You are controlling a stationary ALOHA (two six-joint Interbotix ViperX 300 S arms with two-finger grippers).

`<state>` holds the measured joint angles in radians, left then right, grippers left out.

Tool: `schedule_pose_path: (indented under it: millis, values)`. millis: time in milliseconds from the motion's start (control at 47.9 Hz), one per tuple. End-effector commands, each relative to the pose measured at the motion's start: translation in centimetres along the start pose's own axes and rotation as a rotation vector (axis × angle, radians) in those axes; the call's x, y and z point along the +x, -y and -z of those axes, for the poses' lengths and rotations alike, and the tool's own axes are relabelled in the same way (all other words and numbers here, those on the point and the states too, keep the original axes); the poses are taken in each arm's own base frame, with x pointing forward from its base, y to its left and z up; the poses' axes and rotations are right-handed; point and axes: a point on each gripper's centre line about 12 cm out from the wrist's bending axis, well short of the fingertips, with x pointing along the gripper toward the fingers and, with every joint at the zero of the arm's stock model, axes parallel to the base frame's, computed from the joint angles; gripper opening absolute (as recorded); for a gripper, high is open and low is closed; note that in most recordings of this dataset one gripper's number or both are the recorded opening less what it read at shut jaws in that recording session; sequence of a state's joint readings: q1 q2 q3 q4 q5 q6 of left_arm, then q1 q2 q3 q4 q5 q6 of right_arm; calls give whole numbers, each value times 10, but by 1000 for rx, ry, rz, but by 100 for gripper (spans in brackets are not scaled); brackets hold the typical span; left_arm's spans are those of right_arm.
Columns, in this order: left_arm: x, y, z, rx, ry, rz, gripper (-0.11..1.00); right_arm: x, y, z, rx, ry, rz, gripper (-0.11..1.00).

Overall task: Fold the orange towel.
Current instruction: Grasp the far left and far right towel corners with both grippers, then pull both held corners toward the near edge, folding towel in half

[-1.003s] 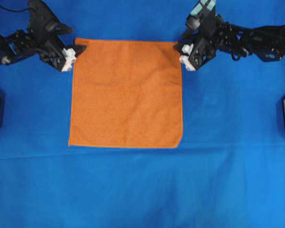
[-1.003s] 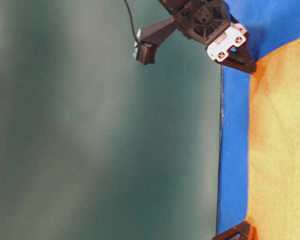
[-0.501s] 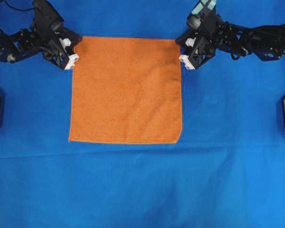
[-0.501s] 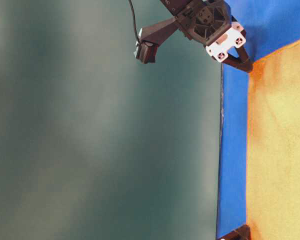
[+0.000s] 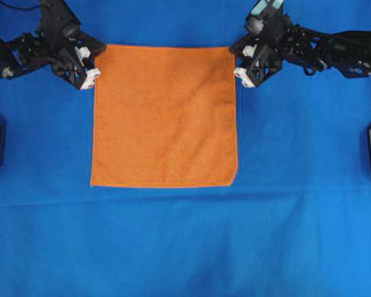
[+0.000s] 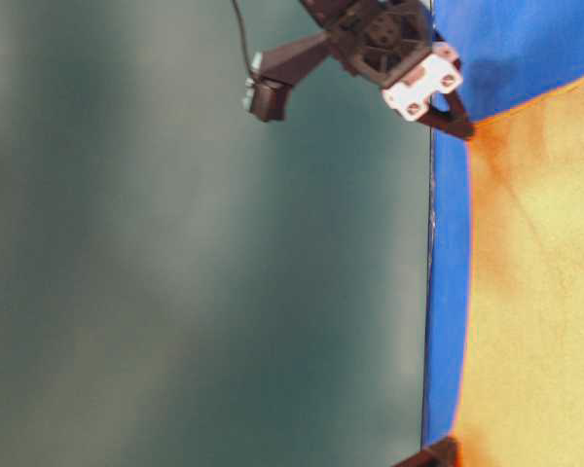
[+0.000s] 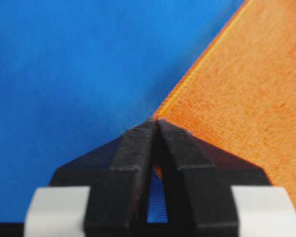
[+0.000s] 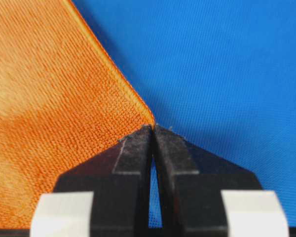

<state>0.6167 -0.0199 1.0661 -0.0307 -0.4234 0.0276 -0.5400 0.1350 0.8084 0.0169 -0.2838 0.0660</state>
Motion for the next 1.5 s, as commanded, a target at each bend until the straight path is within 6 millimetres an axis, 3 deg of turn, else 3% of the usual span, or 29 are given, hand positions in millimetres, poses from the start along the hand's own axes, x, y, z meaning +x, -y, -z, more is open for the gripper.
schedule_pose_path:
  millis: [0,334,543,773,1087,1295,1483]
  values:
    - [-10,1,-16,7,54,3,1,-12,-1,-15,0,49,-3,1]
    - [-18,10,-15,24,29,30,1,-15,-2,-16,-3,53,-7,1]
    - [-31,24,-18,54,25,73,1,-25,-19,-18,-25,58,-45,1]
    - [-57,48,-14,94,-3,153,1,-47,-50,-10,-78,4,-117,1]
    - [-90,112,11,189,-70,378,1,-78,-114,11,-174,-64,-277,1]
    - [-105,142,26,177,-118,484,1,-93,-154,29,-190,-102,-379,1]
    - [-115,162,34,169,-151,550,1,-101,-171,38,-183,-123,-422,1]
